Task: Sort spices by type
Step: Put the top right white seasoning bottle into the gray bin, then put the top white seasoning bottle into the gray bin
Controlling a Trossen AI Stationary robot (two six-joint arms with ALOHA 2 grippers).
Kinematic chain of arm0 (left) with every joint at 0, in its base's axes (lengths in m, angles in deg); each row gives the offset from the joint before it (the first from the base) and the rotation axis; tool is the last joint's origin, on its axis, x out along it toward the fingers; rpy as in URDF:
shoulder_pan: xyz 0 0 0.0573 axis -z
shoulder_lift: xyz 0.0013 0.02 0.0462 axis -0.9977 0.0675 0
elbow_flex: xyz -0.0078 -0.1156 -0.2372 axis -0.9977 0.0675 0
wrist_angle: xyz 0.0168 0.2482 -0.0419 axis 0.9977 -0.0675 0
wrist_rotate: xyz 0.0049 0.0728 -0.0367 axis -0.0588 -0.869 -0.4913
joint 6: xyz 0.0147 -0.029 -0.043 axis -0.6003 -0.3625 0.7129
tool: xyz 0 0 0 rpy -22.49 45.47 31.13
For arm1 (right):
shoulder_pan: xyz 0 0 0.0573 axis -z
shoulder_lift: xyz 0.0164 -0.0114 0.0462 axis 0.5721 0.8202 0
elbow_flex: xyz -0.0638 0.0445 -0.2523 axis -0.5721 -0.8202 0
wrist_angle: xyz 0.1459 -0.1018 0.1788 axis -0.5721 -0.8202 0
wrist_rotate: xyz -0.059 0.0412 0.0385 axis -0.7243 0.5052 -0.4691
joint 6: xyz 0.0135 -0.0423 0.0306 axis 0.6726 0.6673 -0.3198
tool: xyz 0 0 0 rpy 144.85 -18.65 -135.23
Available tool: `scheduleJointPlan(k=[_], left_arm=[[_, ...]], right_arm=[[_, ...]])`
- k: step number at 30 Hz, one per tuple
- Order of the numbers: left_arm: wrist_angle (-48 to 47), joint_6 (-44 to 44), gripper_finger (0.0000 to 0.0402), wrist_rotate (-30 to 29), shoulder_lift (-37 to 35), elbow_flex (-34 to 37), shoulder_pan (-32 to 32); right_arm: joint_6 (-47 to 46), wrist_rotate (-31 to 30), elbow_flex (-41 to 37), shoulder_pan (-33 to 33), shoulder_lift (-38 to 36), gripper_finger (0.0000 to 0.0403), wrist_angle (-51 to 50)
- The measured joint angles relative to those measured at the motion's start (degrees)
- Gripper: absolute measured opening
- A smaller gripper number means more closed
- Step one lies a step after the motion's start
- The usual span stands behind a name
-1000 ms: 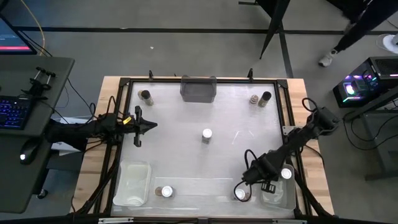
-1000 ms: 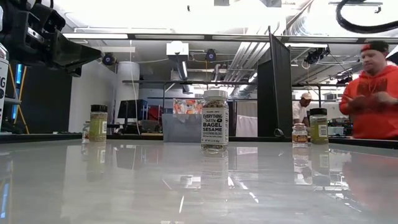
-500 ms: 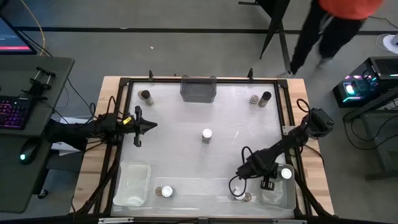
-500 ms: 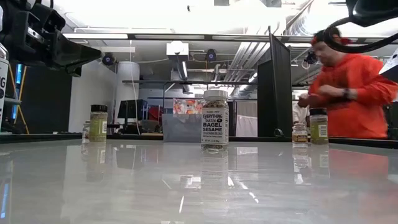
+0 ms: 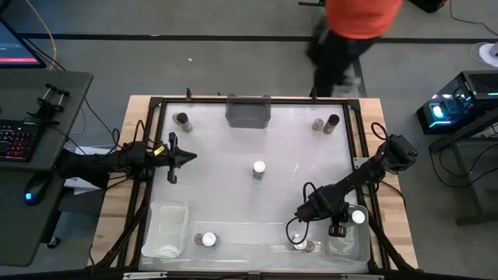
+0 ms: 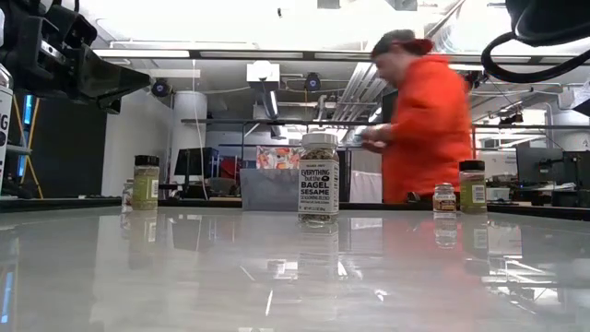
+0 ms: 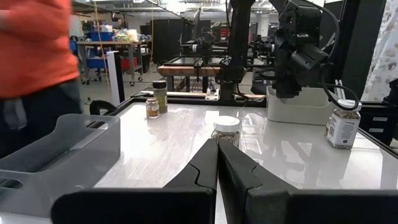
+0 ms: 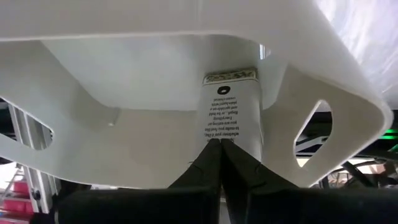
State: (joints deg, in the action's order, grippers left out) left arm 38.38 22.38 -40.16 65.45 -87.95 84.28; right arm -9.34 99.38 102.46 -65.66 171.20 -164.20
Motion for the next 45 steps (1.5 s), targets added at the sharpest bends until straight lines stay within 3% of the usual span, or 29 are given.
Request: scheduleJointPlan(k=[16,32,39,45], left_arm=[[0.0,0.0,0.0,0.0,0.01,0.0,0.0],[0.0,0.01,0.0,0.0,0.0,-0.01,0.0],[0.0,0.01,0.0,0.01,0.01,-0.01,0.0],[0.0,0.0,0.0,0.0,0.01,-0.02,0.0]], right_arm=[[0.44,0.07,-4.68,0.4,-0.02,0.0,-1.85],[0.49,-1.18,3.66,0.35,-0.3,0.0,-6.0],[0.57,-15.32,13.19,1.2,-3.93,0.0,-10.01],[4.87,-38.42,19.21,6.6,-6.8,0.0,5.53]])
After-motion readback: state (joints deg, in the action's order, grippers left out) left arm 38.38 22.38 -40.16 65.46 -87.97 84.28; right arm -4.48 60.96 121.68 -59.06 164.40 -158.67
